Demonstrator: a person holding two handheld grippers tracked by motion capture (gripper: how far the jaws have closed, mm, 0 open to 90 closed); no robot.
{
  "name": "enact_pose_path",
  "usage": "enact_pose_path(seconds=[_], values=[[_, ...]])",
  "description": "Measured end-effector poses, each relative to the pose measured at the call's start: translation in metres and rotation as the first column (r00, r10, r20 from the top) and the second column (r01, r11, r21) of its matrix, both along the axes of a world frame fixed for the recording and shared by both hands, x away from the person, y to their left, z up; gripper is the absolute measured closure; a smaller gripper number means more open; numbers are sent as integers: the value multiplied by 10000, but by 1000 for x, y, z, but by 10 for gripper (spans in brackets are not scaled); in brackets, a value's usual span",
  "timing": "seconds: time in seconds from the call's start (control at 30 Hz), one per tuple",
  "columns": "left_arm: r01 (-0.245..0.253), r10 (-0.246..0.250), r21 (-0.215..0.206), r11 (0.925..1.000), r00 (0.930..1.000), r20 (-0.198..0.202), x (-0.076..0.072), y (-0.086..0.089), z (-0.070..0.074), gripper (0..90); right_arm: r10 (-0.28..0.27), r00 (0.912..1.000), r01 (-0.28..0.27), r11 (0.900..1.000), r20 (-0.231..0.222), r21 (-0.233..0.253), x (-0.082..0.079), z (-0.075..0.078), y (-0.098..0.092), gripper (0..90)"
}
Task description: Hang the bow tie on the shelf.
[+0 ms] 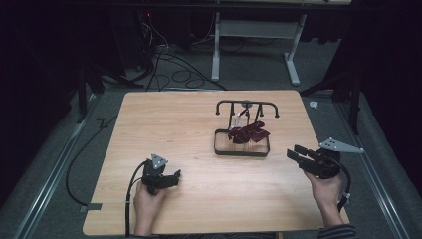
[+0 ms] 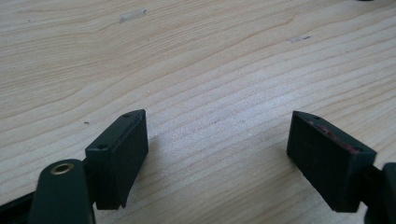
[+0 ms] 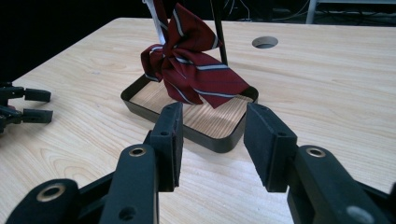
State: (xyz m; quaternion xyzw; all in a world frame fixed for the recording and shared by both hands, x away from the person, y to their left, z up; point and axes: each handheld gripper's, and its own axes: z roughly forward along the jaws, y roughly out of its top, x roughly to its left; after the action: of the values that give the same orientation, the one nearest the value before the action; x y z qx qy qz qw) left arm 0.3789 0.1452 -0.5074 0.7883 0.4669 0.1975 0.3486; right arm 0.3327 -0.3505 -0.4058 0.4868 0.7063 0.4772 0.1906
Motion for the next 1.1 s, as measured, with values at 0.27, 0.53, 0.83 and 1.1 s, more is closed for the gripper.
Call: enact_pose_path(seconds=[0.27, 0.53, 0.83, 1.1], values=[[-1, 1, 0, 10000, 10000, 0, 0, 0, 0, 210, -17, 9999, 17, 10000, -119, 21, -2, -6, -1, 590], [-3, 3, -3, 10000, 10000, 1, 0, 0, 0, 209, 31, 9997, -30, 10000, -259, 23, -2, -12, 0, 590], [-2, 2, -2, 10000, 10000, 0, 0, 0, 0, 209, 111, 9991, -113, 9999, -404, -35, -3, -19, 2, 589], [-2, 2, -2, 10000, 10000, 0, 0, 0, 0, 210, 265, 9981, -272, 9996, -556, -106, -2, -25, 8, 589]])
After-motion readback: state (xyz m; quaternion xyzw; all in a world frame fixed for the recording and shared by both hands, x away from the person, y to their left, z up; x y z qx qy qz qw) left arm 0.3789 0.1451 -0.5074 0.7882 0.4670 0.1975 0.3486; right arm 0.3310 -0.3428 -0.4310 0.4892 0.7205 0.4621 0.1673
